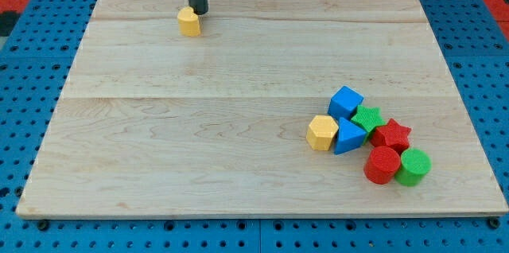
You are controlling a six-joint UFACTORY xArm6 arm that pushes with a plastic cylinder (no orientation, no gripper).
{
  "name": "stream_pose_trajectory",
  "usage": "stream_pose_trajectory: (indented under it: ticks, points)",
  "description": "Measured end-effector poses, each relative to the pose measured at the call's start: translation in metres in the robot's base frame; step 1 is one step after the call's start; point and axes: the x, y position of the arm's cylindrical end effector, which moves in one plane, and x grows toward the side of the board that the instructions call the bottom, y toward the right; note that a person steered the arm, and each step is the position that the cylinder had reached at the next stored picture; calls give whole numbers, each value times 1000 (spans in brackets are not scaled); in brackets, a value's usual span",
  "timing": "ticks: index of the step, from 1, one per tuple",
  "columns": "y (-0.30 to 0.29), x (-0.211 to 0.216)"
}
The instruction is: Push the yellow hexagon into the blue cube
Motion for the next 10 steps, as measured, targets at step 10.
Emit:
stream_pose_trajectory:
  ticks: [10]
  points:
    - [-60,136]
